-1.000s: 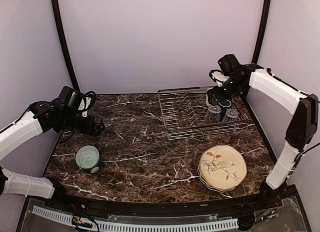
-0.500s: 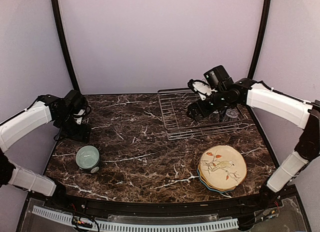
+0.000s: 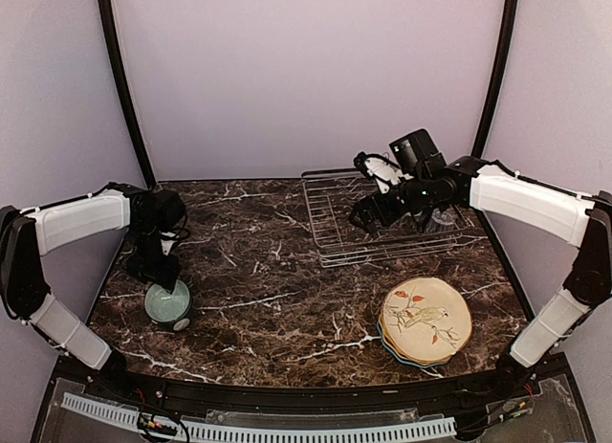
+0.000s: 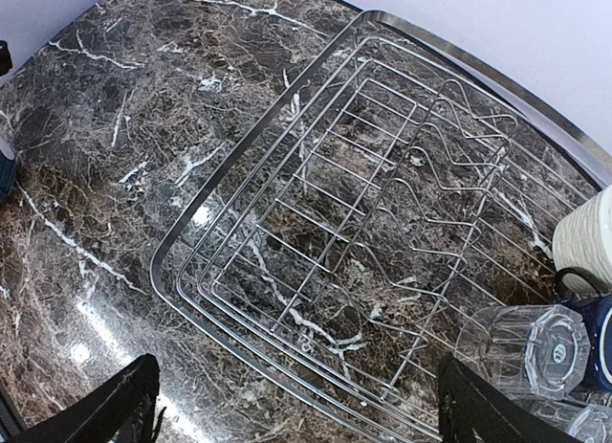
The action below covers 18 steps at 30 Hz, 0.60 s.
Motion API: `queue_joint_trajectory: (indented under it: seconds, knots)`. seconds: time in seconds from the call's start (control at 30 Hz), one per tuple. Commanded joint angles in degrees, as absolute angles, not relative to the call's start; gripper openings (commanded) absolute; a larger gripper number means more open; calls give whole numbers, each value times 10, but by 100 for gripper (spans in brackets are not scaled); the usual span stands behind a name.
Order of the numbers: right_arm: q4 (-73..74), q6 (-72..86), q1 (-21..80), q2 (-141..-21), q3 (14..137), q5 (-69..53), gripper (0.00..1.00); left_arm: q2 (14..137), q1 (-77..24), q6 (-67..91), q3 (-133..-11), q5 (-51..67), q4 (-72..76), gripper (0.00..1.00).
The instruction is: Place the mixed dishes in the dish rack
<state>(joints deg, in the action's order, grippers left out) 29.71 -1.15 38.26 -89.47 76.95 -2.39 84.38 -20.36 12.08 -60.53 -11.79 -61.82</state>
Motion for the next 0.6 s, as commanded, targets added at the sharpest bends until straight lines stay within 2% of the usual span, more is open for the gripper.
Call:
queue_joint_trajectory:
  seconds: [0.0, 0.37, 0.57]
  knots:
    - [275, -8, 386, -902, 762, -38, 98, 864, -200, 105, -605, -89, -627, 66]
    - [288, 0, 385, -905, 770, -44, 98, 851, -207, 94, -596, -2, -567, 50]
    - [302, 0, 386, -909, 778, -44, 98, 859, -238, 103, -587, 32, -536, 46]
